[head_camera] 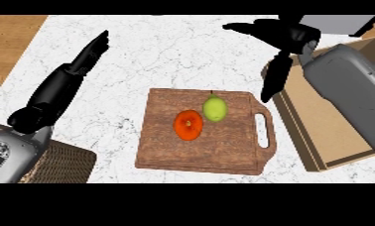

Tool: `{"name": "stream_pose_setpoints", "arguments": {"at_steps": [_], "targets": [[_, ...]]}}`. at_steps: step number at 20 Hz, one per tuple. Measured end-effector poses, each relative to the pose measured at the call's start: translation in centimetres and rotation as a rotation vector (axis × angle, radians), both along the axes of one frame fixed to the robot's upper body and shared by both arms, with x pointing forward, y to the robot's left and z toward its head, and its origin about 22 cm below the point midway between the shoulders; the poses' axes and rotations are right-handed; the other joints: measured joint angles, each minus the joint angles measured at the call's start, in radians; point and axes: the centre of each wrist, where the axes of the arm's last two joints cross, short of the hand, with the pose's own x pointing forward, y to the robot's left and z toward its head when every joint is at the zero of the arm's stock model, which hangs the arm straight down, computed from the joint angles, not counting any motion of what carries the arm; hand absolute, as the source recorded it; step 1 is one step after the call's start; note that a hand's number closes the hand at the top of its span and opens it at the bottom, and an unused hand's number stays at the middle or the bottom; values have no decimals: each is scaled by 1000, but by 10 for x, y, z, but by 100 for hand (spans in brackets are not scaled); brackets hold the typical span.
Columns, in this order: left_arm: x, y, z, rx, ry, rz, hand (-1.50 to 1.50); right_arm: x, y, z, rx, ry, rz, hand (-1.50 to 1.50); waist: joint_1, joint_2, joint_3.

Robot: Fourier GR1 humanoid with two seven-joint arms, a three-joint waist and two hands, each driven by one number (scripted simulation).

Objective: Pick the pear from the cutting board and place it in the cardboard box

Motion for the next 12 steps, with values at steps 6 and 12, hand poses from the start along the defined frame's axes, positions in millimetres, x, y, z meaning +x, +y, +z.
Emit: {"name": "stream_pose_setpoints", "arguments": {"at_steps": [6,12], "targets": [[-1,2,-2,-1,1,11,0,6,64,8,-197,89,108,-150,-8,-4,0],[0,7,-3,-10,5,21,0,8,115,7,-345,153,138,-150,-26,-5,1]]}}
